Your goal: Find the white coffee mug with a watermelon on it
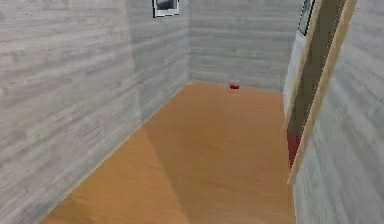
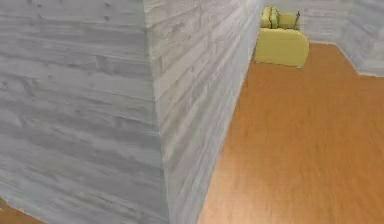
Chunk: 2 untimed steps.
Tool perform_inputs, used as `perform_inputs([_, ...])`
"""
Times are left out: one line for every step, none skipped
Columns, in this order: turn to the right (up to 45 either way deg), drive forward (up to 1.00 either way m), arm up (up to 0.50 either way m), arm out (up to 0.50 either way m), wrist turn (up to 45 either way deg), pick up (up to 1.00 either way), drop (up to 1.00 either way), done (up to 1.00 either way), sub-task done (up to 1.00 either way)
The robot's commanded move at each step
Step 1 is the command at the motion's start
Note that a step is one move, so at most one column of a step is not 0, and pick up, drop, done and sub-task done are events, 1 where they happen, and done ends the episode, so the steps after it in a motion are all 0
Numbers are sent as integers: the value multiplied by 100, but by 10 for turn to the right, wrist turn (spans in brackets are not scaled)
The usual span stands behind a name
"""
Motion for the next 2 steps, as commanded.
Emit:
perform_inputs([240,0,0,0,0,0,0,0,0])
perform_inputs([0,100,0,0,0,0,0,0,0])
